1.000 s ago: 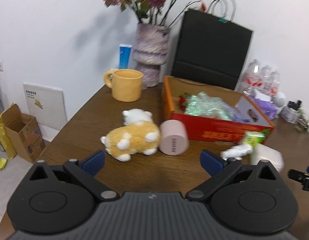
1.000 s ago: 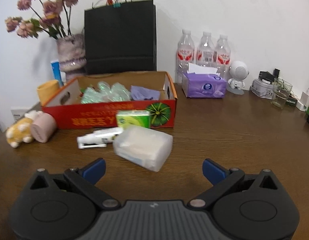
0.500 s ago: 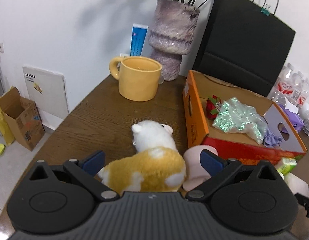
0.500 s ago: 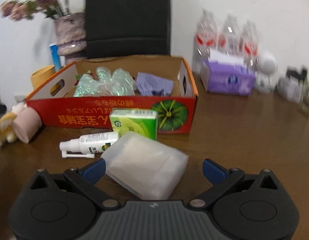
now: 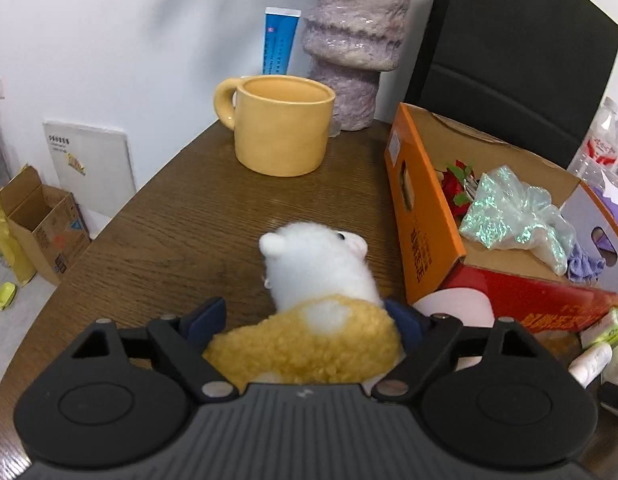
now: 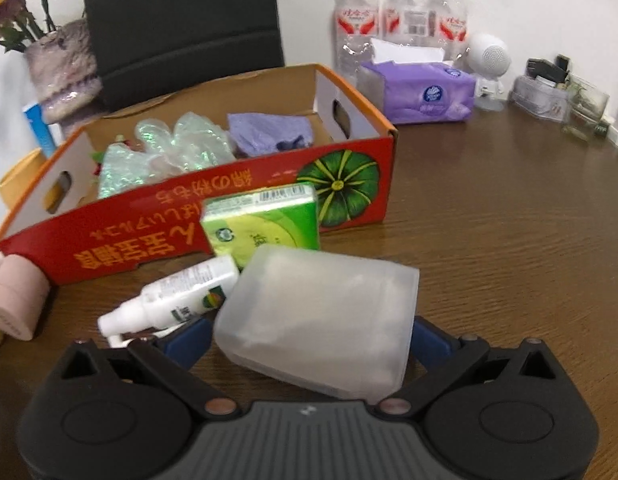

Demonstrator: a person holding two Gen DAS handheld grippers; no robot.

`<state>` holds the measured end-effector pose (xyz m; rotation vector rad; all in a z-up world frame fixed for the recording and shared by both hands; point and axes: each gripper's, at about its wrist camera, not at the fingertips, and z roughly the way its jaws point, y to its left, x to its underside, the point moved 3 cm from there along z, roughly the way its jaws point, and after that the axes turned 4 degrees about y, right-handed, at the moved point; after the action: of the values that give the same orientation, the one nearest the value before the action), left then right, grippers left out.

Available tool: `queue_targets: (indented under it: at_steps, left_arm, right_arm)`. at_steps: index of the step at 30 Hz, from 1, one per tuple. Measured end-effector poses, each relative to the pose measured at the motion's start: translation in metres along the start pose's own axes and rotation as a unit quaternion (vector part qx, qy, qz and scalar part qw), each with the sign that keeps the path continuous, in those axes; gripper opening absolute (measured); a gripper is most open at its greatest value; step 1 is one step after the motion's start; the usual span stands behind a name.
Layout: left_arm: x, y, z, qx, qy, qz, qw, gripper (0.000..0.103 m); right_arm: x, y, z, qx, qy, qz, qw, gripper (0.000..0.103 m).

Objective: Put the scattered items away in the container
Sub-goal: 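Grasp the yellow sheep with the left gripper while the right grasps the translucent box, then lift the sheep with the left gripper while the right gripper carries the white box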

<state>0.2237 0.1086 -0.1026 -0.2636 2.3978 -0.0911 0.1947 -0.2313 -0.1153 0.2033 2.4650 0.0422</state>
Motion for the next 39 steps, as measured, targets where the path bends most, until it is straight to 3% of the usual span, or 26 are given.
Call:
queue_targets:
  at_steps: [6, 9, 10, 25, 35, 39]
  left_arm:
    - [0.004, -0.002, -0.004, 0.006, -0.011, 0.018, 0.9998, 0.078]
    - [0.004, -0.003, -0.008, 0.014, -0.016, 0.019, 0.9996, 0.067]
    - [0.004, -0.003, -0.009, 0.018, -0.019, 0.019, 0.9995, 0.057]
    - [0.012, -0.009, -0.038, 0.056, -0.054, 0.016, 0.9968, 0.048]
    - [0.024, -0.011, -0.068, 0.071, -0.080, 0.012, 0.9942, 0.048]
    - [0.029, -0.015, -0.088, 0.082, -0.098, 0.014, 0.9917, 0.048]
  right_arm:
    - [0.006, 0.000, -0.002, 0.018, -0.022, 0.003, 1.000, 0.090]
    - [0.008, -0.005, -0.004, 0.011, -0.029, 0.005, 0.999, 0.089]
    - [0.009, -0.007, -0.004, 0.007, -0.031, 0.005, 0.999, 0.089]
    - [0.015, -0.021, -0.018, -0.042, -0.053, 0.017, 0.998, 0.085]
    - [0.021, -0.020, -0.034, -0.058, -0.066, 0.001, 0.996, 0.084]
    - [0.024, -0.021, -0.053, -0.063, -0.090, -0.005, 0.994, 0.083]
